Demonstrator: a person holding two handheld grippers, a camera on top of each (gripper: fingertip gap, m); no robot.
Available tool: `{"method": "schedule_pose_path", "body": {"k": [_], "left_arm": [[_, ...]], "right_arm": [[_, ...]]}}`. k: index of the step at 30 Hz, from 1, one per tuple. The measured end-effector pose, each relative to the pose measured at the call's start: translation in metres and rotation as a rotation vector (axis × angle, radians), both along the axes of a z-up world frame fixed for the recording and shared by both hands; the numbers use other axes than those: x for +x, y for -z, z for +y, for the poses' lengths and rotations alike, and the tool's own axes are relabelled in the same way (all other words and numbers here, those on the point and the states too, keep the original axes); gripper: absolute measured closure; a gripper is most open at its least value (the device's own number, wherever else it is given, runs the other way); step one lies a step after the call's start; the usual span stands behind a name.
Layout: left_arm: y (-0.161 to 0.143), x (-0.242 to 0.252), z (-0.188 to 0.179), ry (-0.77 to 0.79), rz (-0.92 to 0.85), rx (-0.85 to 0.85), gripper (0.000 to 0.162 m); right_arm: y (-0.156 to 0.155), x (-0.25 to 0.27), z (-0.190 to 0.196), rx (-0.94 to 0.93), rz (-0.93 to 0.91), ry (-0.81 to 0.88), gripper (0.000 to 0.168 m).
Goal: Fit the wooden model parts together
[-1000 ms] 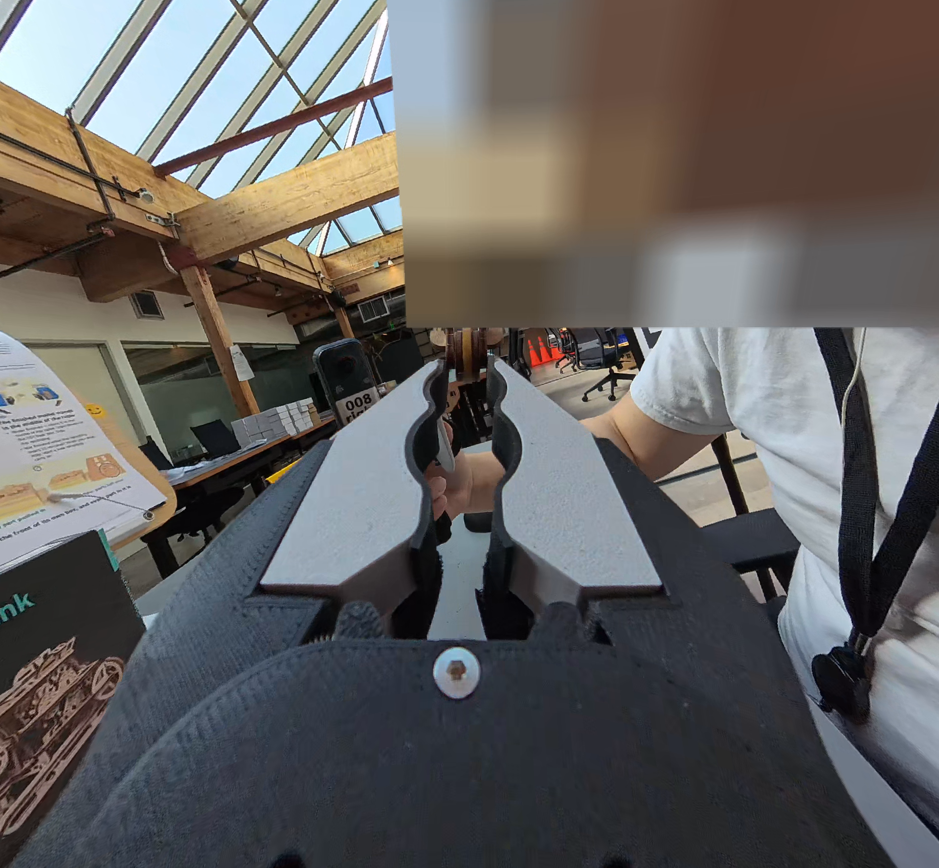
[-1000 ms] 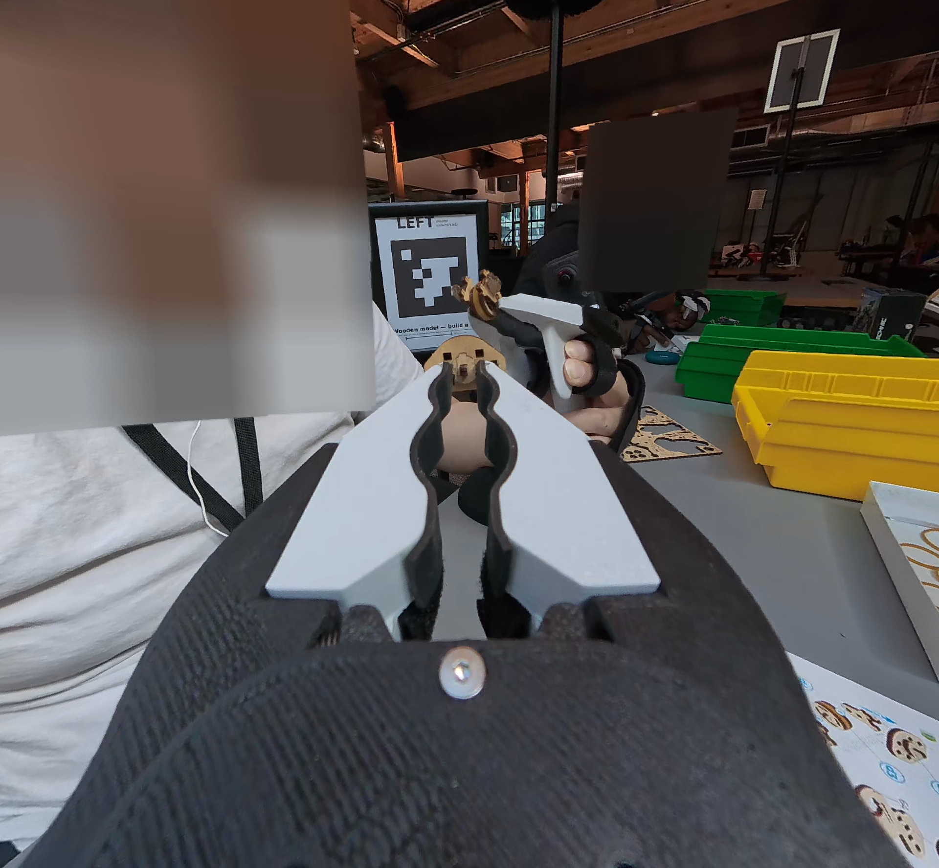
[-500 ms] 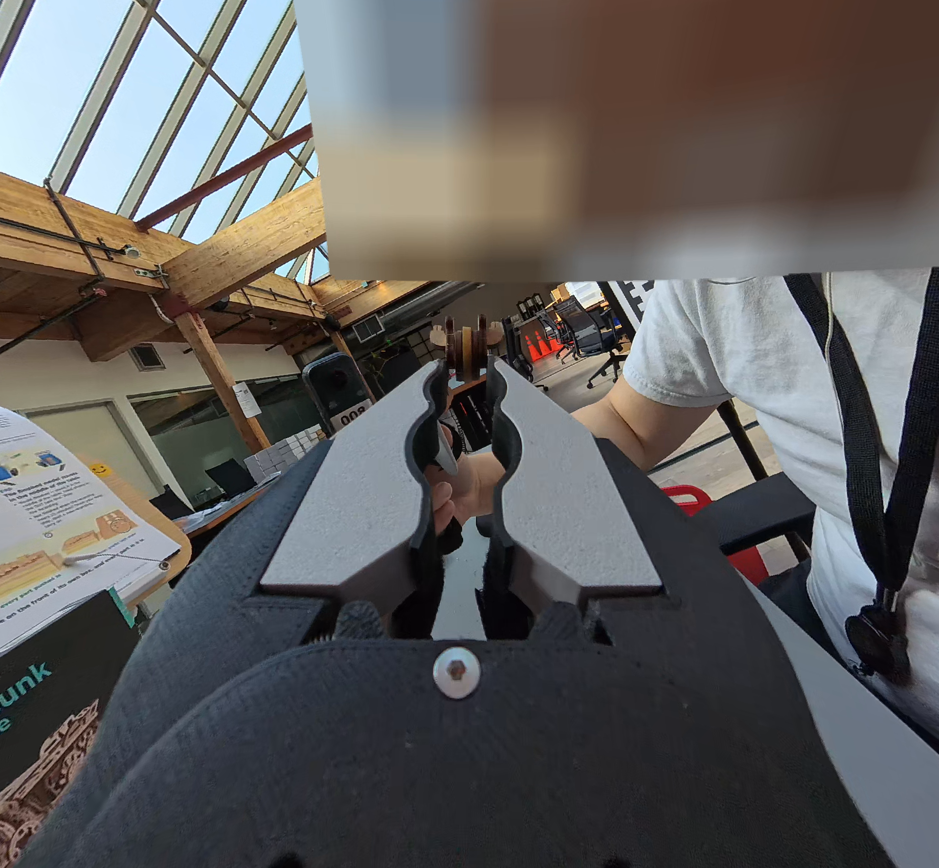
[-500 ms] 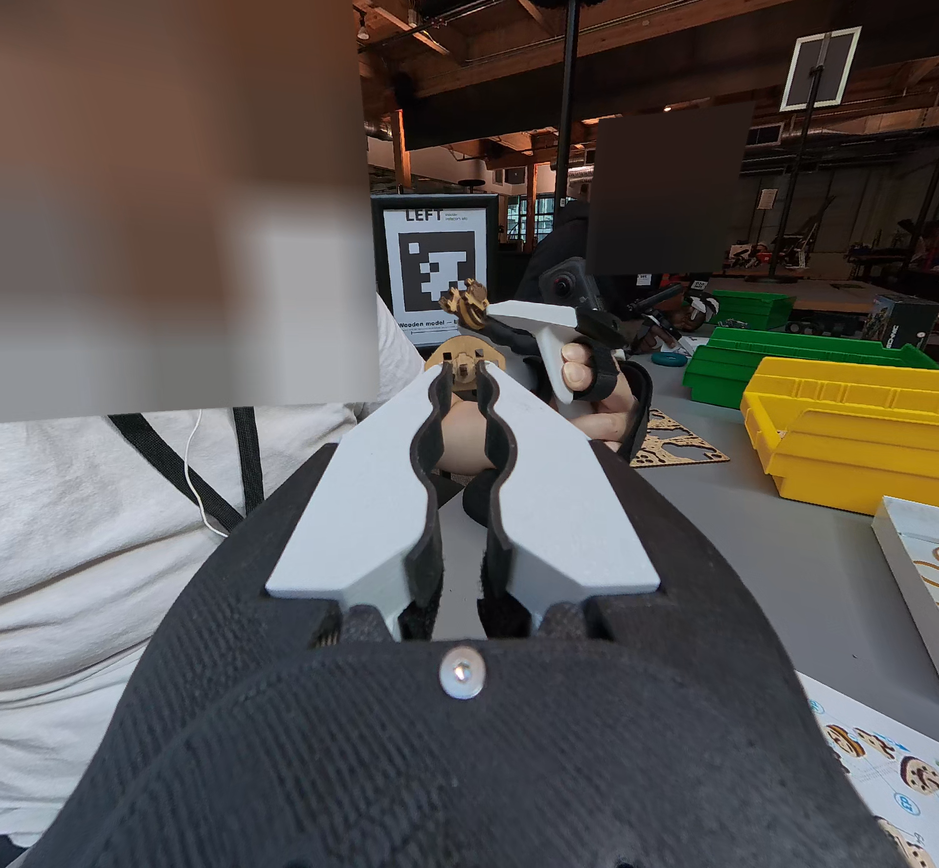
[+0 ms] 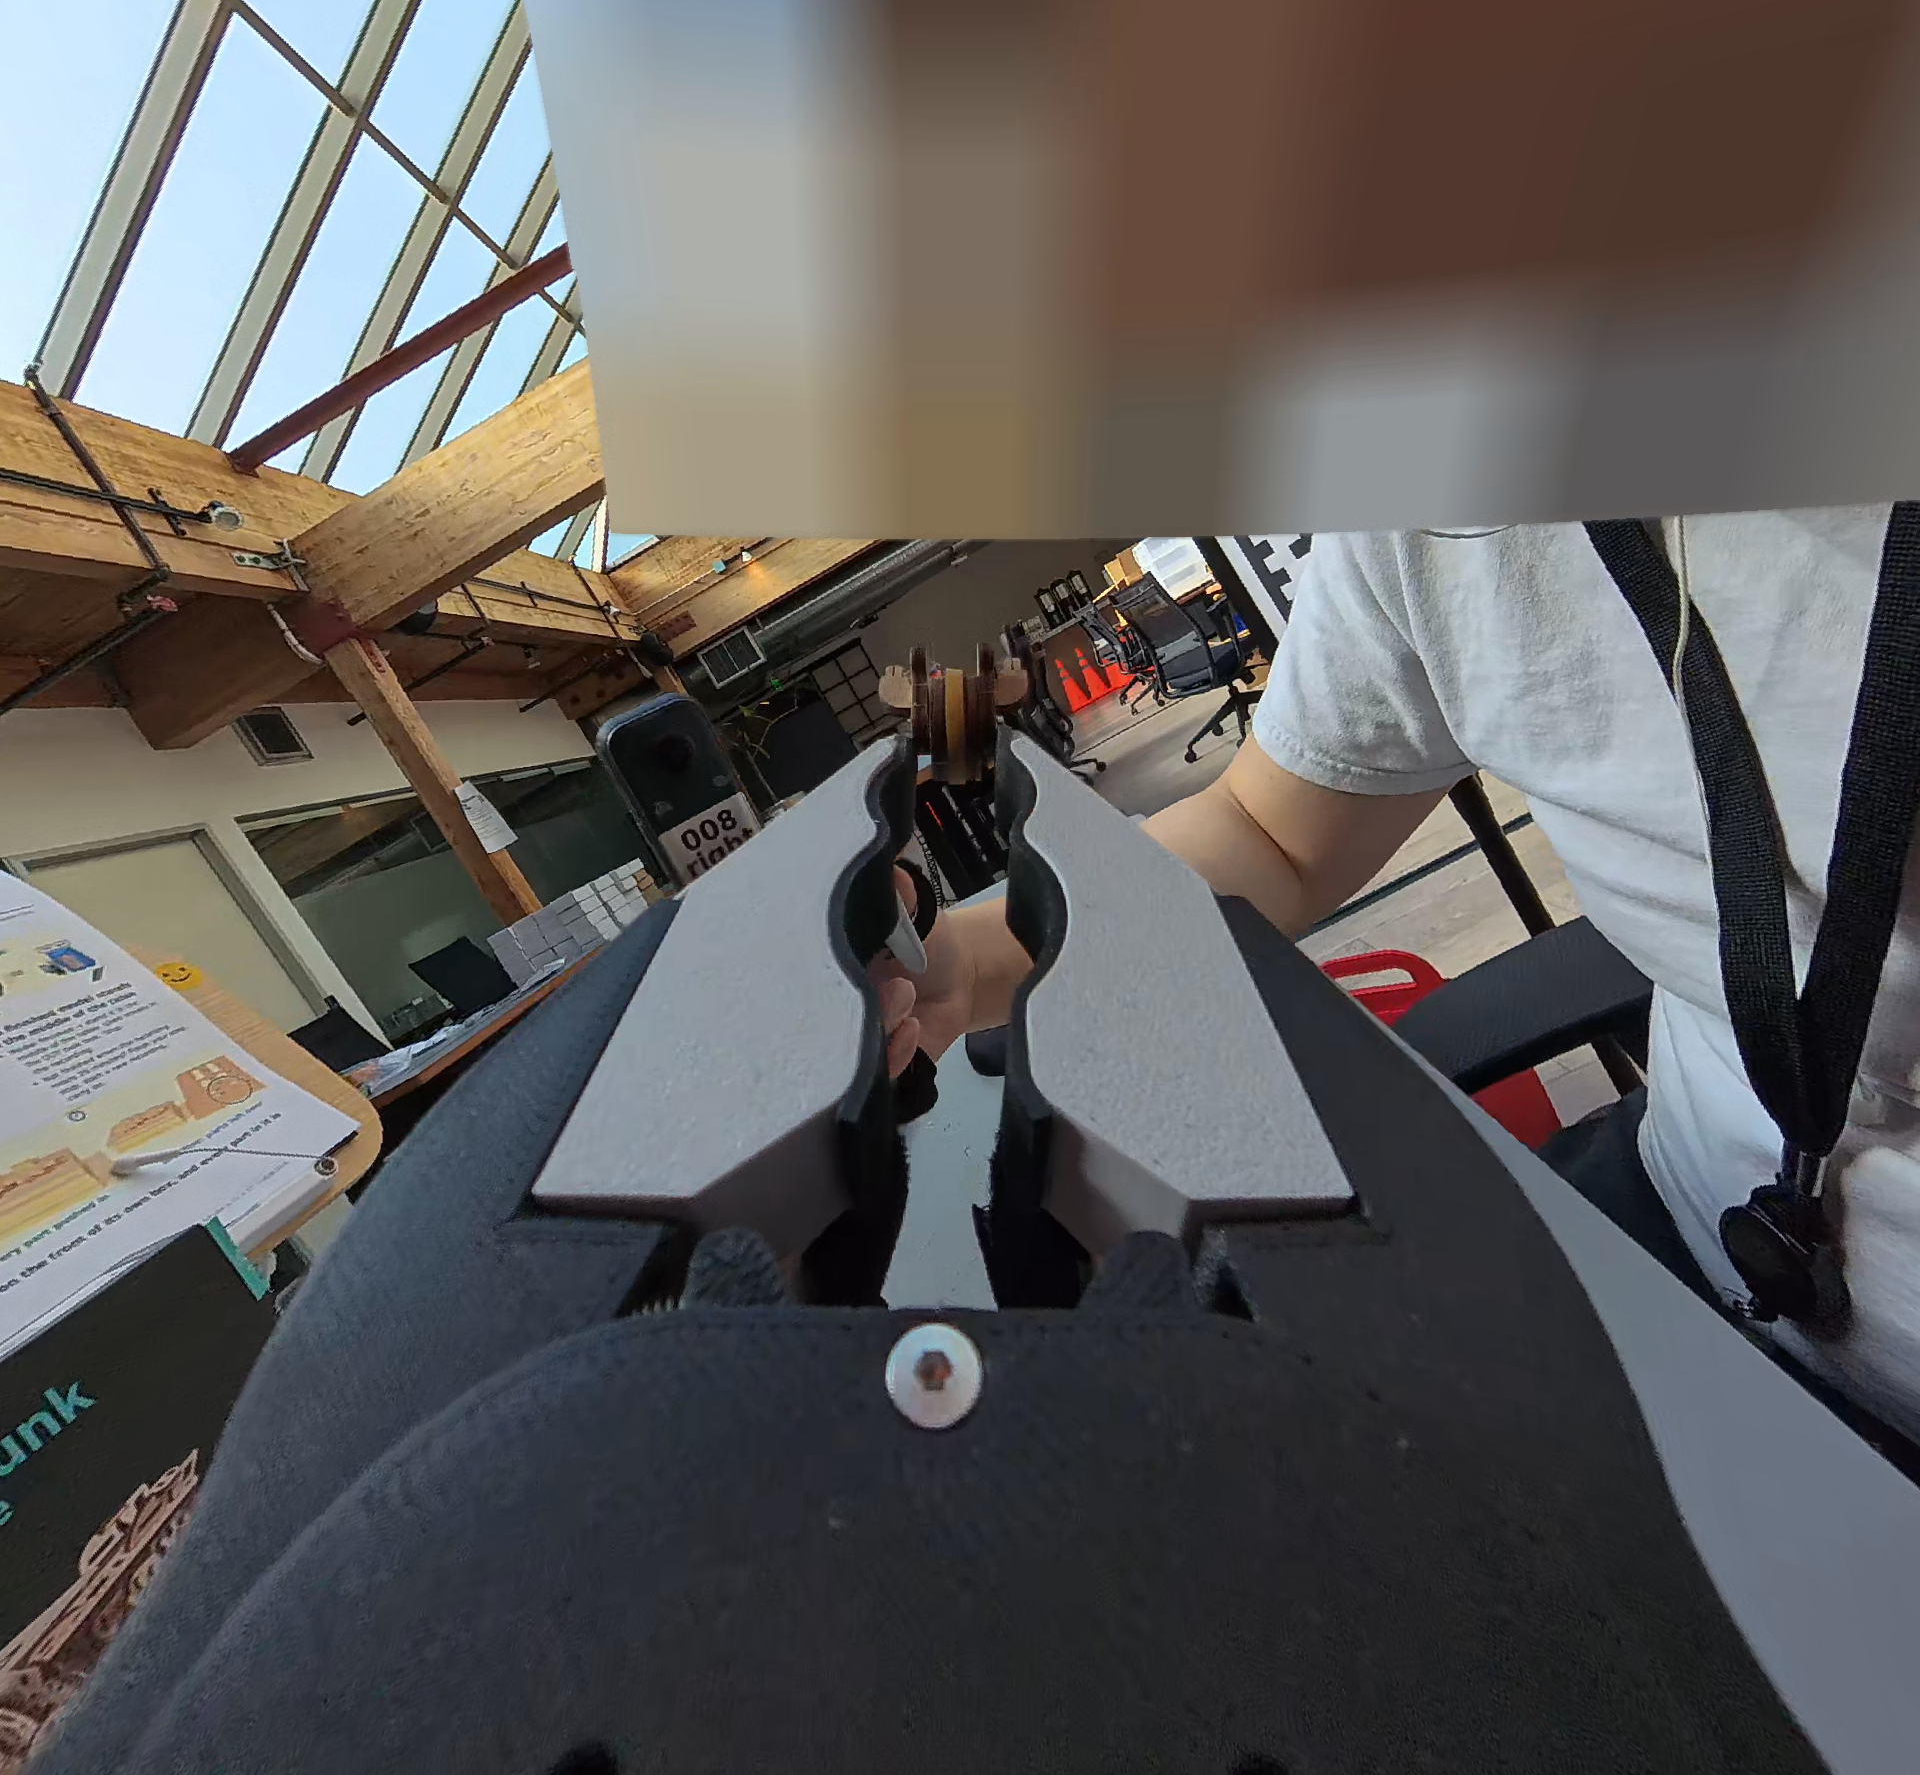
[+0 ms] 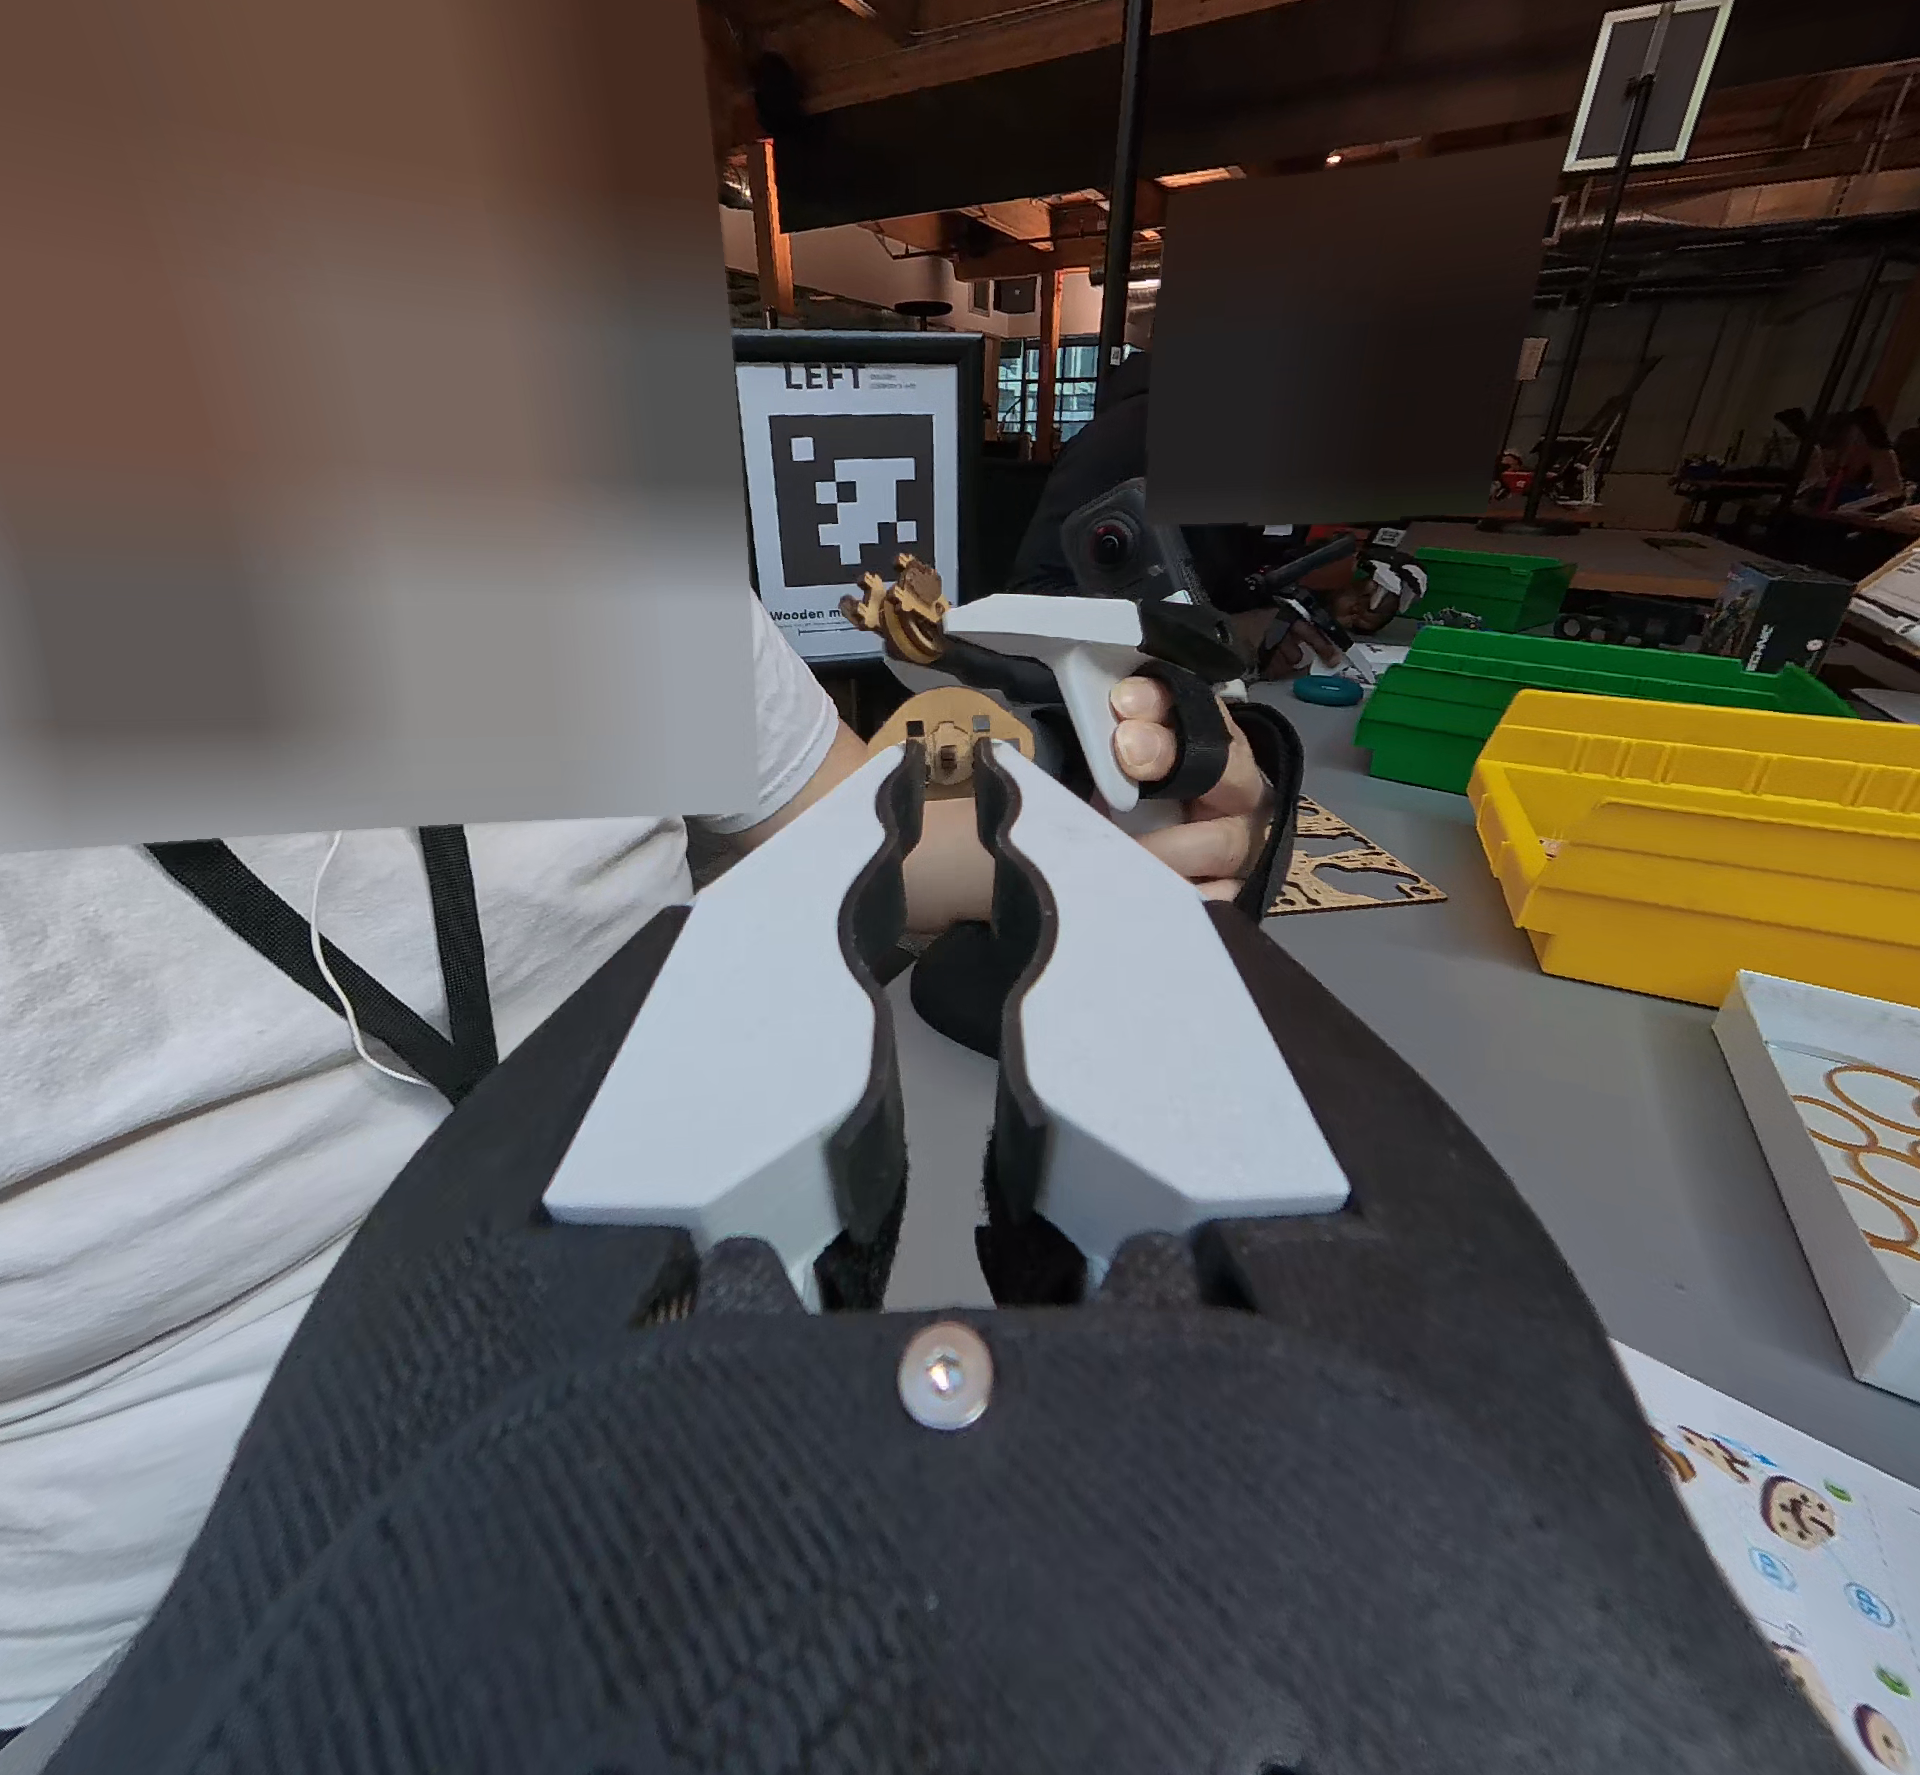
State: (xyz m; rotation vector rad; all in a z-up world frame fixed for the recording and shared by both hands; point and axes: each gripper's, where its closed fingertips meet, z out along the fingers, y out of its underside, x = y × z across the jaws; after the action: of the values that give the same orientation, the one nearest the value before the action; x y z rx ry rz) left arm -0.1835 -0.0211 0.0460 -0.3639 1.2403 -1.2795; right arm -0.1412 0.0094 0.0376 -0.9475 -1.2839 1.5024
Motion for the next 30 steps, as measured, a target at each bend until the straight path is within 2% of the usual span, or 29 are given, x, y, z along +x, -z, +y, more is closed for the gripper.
{"method": "schedule_pose_path", "body": {"k": [2, 4, 6, 10, 12, 16, 30], "left_arm": [[0.004, 0.007, 0.009, -0.052, 0.042, -0.016, 0.149], [0.017, 0.02, 0.026, -0.153, 0.147, -0.056, 0.149], [0.031, 0.029, 0.037, -0.187, 0.261, -0.118, 0.149], [0.043, 0.035, 0.046, -0.143, 0.398, -0.276, 0.149], [0.044, 0.036, 0.052, -0.156, 0.413, -0.317, 0.149], [0.048, 0.037, 0.061, -0.215, 0.438, -0.315, 0.149], [0.059, 0.039, 0.072, -0.327, 0.488, -0.274, 0.149]], "right_arm": [[-0.004, -0.003, -0.001, 0.075, -0.006, 0.065, 0.16], [-0.004, -0.007, 0.002, 0.152, -0.044, 0.17, 0.16], [-0.002, -0.007, 0.008, 0.185, -0.079, 0.245, 0.16], [0.003, 0.002, 0.017, 0.051, -0.095, 0.198, 0.16], [0.008, 0.005, 0.025, -0.006, -0.095, 0.193, 0.16], [0.026, 0.0, 0.034, 0.004, -0.15, 0.224, 0.16], [0.032, 0.001, 0.041, 0.003, -0.15, 0.242, 0.16]]}}
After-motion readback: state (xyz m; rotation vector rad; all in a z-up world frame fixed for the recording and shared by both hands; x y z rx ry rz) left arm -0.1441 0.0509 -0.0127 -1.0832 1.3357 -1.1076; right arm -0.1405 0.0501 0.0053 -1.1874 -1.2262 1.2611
